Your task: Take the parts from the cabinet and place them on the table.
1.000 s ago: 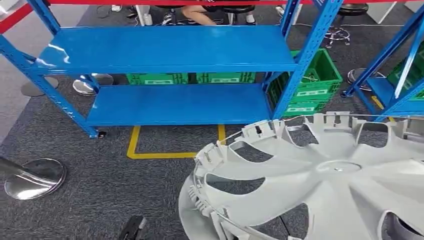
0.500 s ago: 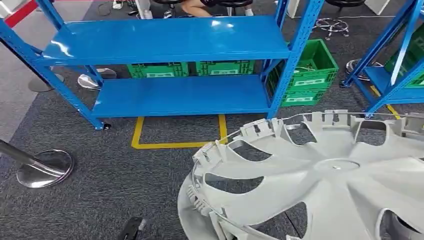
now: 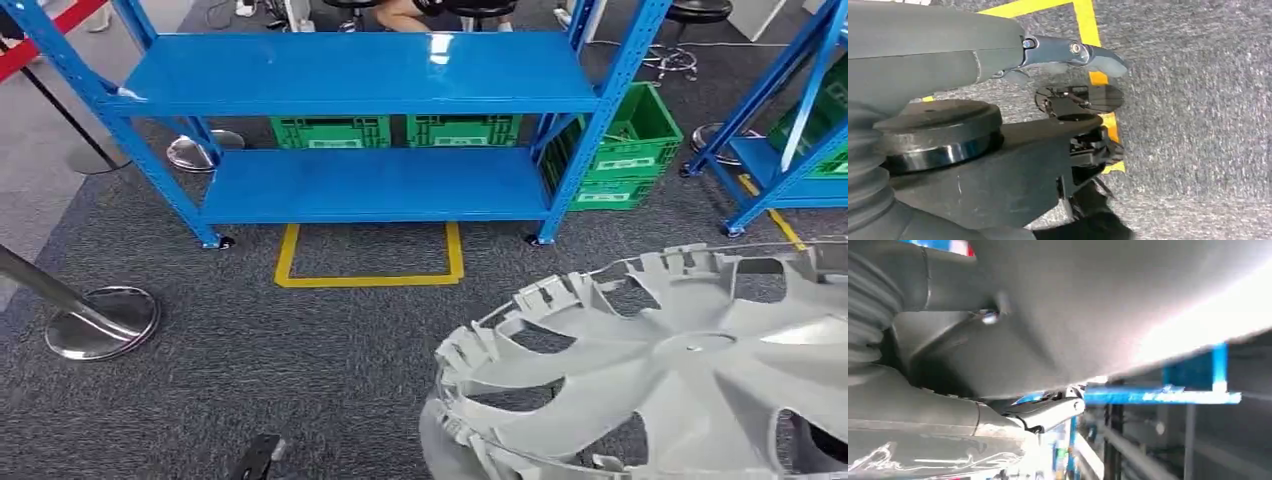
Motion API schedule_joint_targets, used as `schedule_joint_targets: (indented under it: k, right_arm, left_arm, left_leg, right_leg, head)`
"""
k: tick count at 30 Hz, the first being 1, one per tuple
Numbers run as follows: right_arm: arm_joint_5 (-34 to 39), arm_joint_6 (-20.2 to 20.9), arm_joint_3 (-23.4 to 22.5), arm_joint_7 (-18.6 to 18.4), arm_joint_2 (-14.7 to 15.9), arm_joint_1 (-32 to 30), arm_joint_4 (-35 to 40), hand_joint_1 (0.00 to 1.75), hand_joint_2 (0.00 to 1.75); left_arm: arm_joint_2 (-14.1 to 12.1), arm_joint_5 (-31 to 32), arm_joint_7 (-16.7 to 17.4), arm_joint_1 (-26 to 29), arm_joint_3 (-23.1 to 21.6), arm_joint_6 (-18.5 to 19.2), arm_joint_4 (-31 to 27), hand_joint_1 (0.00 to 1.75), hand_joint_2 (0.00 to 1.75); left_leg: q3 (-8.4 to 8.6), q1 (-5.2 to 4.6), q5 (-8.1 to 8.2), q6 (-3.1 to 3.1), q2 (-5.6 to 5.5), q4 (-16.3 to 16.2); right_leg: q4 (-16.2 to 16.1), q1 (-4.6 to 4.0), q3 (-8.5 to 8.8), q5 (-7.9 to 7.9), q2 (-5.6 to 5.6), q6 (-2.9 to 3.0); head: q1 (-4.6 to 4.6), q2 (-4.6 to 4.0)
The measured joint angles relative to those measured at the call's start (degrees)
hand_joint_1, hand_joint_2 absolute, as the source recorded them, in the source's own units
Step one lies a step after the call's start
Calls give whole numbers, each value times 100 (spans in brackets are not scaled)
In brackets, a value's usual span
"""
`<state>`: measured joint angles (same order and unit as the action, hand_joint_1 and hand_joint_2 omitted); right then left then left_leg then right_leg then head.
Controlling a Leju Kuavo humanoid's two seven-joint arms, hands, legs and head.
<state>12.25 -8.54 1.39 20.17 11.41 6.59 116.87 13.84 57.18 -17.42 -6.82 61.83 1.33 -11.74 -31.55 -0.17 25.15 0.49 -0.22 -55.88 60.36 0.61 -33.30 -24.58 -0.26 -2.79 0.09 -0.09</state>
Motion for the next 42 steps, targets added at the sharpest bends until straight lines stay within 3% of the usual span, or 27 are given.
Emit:
schedule_joint_targets:
  k: [1,4,5,6,7,9,10,11,12,13,15,16,18,19,20,23,27,34,42]
  right_arm:
    - [-153,-212,-151,7,44,-32,0,175,175]
    - [-497,-707,-698,7,157,-306,0,175,175]
    - [-615,-798,-901,4,194,-429,0,175,175]
    - [-659,-868,-1080,-22,227,-510,2,175,175]
    - [-674,-908,-1242,-41,242,-562,2,175,175]
    - [-607,-954,-1530,-144,253,-678,4,175,175]
    - [-552,-967,-1681,-193,258,-750,0,175,175]
    - [-524,-995,-1841,-216,258,-805,-4,175,175]
    - [-524,-1048,-1963,-230,258,-846,-13,175,175]
    - [-509,-1087,-2116,-238,271,-903,-20,175,175]
    - [-465,-1120,-2414,-227,275,-1056,-22,175,175]
    - [-421,-1111,-2554,-158,273,-1154,-22,175,175]
    - [-371,-1087,-2830,-61,260,-1319,-31,175,175]
    - [-355,-1059,-2962,-44,251,-1384,-44,175,175]
    - [-344,-1048,-3064,-33,242,-1445,-50,175,175]
    - [-351,-1044,-3366,-39,207,-1530,-72,175,175]
    - [-412,-1098,-3814,-96,129,-1570,-79,175,175]
    - [-489,-1157,-4587,-114,-11,-1575,-79,175,175]
    - [-504,-963,-4937,-199,-112,-1571,-118,175,175]
  left_arm:
    - [2,-11,-2,5,4,2,0,0,175]
    - [-9,-15,0,43,26,15,0,0,175]
    - [-11,-15,0,54,33,18,0,0,175]
    - [-22,-15,0,58,35,20,0,0,175]
    - [-24,-15,0,62,37,22,0,0,175]
    - [-37,-20,0,59,46,33,0,0,175]
    - [-44,-20,0,63,52,39,0,0,175]
    - [-48,-20,6,74,61,46,0,0,175]
    - [-55,-20,20,85,68,48,0,0,175]
    - [-63,-20,33,87,77,50,0,0,175]
    - [-70,-17,37,84,85,48,0,0,175]
    - [-72,-13,39,81,87,46,0,0,175]
    - [-66,-11,39,90,90,37,0,0,175]
    - [-63,-2,39,114,92,37,0,0,175]
    - [-63,7,39,136,94,37,0,0,175]
    - [-61,44,39,136,94,42,0,0,175]
    - [-59,66,46,134,94,57,0,0,175]
    - [-59,98,63,133,94,61,0,0,175]
    - [-59,96,66,131,94,72,0,0,175]
  left_leg:
    - [-21,-30,-16,-30,-10,-14]
    - [-92,-8,-75,-112,-17,-28]
    - [-94,-24,-83,-137,-20,-31]
    - [-119,-23,2,-159,-17,-69]
    - [-198,-27,191,-194,-5,-249]
    - [-571,0,701,-240,-2,-1143]
    - [-748,0,872,-249,-1,-1569]
    - [-821,0,900,-254,0,-1770]
    - [-760,0,799,-249,0,-1703]
    - [-589,0,594,-233,0,-1408]
    - [-25,-3,153,-178,-2,-431]
    - [139,-10,144,-156,-9,-135]
    - [132,-8,164,-101,-11,-6]
    - [121,-10,162,-109,-10,3]
    - [122,-21,159,-104,-8,3]
    - [102,-43,127,-54,0,1]
    - [80,-72,106,-21,6,-5]
    - [49,-76,83,-10,10,-7]
    - [15,-72,51,-35,14,-6]
  right_leg:
    - [-210,-20,119,-113,-5,35]
    - [-247,-52,87,-88,10,66]
    - [-289,-29,80,-52,10,112]
    - [-329,10,92,-14,-9,131]
    - [-338,13,73,5,-2,156]
    - [-337,12,27,32,-2,176]
    - [-335,10,6,44,-8,173]
    - [-328,9,-16,57,-8,172]
    - [-322,9,-32,70,-4,162]
    - [-317,9,-46,82,-1,146]
    - [-309,9,-47,100,1,116]
    - [-296,-19,-66,108,-4,86]
    - [-255,-35,-146,133,-4,34]
    - [-243,-34,-157,100,-5,149]
    - [-252,-34,-158,127,-6,178]
    - [-318,-13,-149,203,-1,76]
    - [-336,14,-162,243,1,8]
    - [-333,20,-200,265,10,-22]
    - [-312,18,-247,282,15,-5]
  head:
    - [-4,0]
    - [-7,0]
    - [-11,0]
    - [-2,0]
    - [-32,0]
    - [-50,0]
    - [-39,0]
    - [-48,0]
    - [-46,0]
    - [-50,-2]
    - [-48,0]
    - [-48,0]
    - [-28,0]
    - [-55,0]
    - [-35,-2]
    - [-33,0]
    - [-35,0]
    - [-35,-2]
    - [-37,0]
